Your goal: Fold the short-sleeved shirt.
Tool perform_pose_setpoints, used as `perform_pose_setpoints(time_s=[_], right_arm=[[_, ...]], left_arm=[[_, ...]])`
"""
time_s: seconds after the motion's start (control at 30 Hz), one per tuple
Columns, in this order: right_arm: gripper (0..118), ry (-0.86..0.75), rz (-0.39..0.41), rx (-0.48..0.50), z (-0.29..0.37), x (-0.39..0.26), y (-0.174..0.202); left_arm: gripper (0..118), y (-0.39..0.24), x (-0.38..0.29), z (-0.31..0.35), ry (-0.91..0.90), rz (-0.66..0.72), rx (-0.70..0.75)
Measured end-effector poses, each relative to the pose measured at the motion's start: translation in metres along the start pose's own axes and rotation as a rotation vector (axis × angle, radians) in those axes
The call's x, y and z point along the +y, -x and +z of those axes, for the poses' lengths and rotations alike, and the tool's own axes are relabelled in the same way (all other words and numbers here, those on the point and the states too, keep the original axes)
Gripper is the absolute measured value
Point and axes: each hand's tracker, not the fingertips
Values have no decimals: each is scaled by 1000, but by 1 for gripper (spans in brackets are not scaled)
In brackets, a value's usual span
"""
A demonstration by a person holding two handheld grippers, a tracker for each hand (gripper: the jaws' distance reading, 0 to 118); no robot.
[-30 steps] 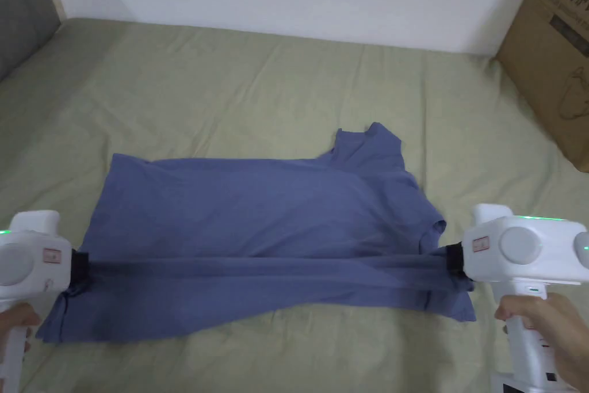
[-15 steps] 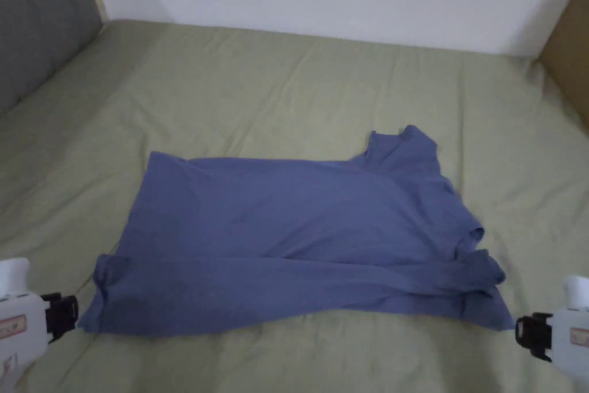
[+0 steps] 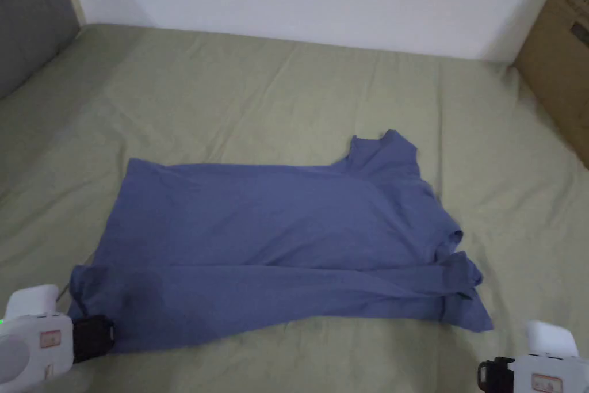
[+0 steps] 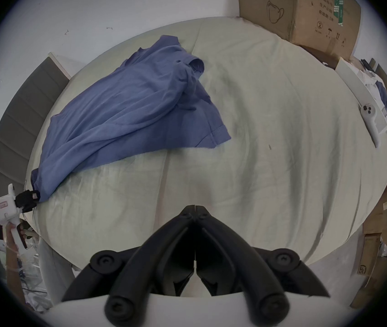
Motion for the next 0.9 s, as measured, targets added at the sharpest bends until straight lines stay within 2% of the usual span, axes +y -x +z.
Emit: perform_pose_setpoints(time_s=[0.03, 0.07, 0.1, 0.13, 0.27, 0.37, 0.43, 0.47, 0.5, 0.53, 0.57, 0.6, 0.7, 0.77, 0.83, 0.9], right_arm=[[25, -13, 9, 2, 0, 5, -1], [67, -31, 25, 20, -1, 11, -1], [97, -49, 39, 28, -6, 19, -2], [109, -59, 47, 17, -13, 27, -2], [93, -82, 111, -114, -47, 61, 0], [90, 0, 112, -104, -83, 76, 2], [69, 26, 95, -102, -89, 79, 9], [69, 18, 110, -120, -87, 78, 12], [64, 13, 144, -88, -80, 77, 12], [50, -2, 170, -55, -73, 76, 13], [22, 0, 181, -43, -68, 76, 12], [10, 1, 176, -56, -59, 73, 13], [10, -17, 162, -43, -40, 73, 11], [9, -24, 122, 12, -22, 70, 9], [9, -23, 125, 22, -1, 62, 5], [9, -22, 133, 38, 17, 49, -1]], left_arm=[[76, -4, 2, 7, -15, -10, 9], [59, -4, 4, 11, -29, -33, 15], [49, -5, 4, 15, -38, -39, 15], [40, -1, 8, 15, -27, -37, -1], [14, 6, 19, 20, -15, 59, -72], [12, -3, 20, 21, -19, 47, -69], [11, -13, 20, 22, -21, -20, -22], [10, -16, 20, 22, -28, -43, -17], [8, -21, 20, 25, -26, -47, -25], [8, -24, 22, 26, -19, -58, -25], [7, -25, 22, 27, -22, -72, -19], [7, -26, 23, 29, -24, -77, -14], [6, -23, 26, 44, -28, -102, -21], [6, -14, 27, 59, -65, -82, -41], [6, -7, 27, 71, -75, -71, -54], [6, -1, 25, 78, -85, -95, 0]])
